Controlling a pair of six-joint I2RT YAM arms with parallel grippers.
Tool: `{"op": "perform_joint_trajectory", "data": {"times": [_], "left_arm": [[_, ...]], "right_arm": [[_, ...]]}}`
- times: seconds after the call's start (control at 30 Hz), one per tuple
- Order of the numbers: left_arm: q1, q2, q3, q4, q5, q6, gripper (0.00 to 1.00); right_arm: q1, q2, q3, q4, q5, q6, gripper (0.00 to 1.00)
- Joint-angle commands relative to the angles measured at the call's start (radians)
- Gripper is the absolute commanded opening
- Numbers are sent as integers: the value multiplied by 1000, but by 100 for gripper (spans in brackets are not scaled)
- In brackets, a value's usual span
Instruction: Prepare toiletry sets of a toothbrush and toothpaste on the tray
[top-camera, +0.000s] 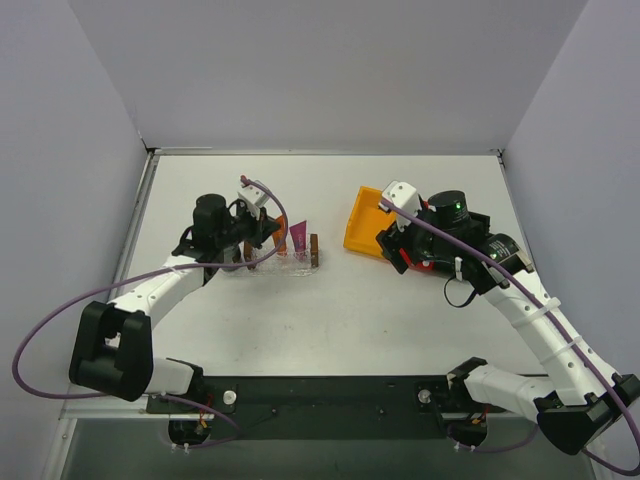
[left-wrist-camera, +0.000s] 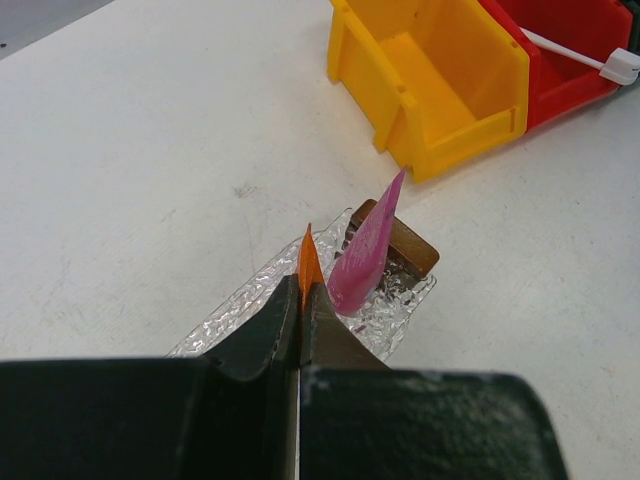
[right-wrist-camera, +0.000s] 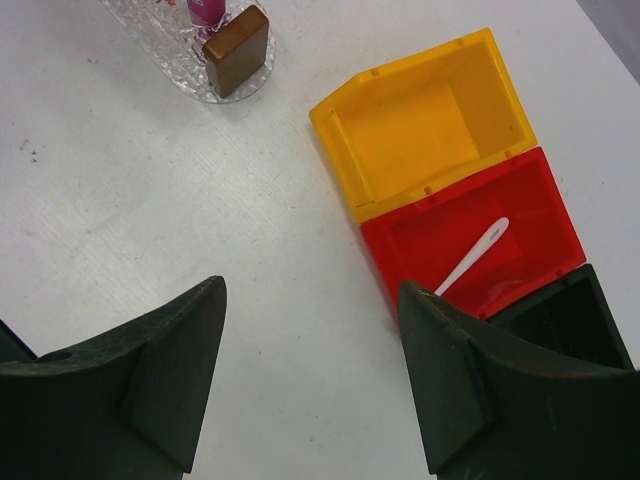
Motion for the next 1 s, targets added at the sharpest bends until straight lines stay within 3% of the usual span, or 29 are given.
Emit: {"op": "perform_joint_trajectory", "data": {"times": [0.0,0.97], "left_arm": [[-3,5,24,79,16,17,0],[-2,48,5,99,20,34,0]], "right_arm": [[-8,3,0,28,-23,3,64],[-20,7,-10,33,-33,6,64]]}}
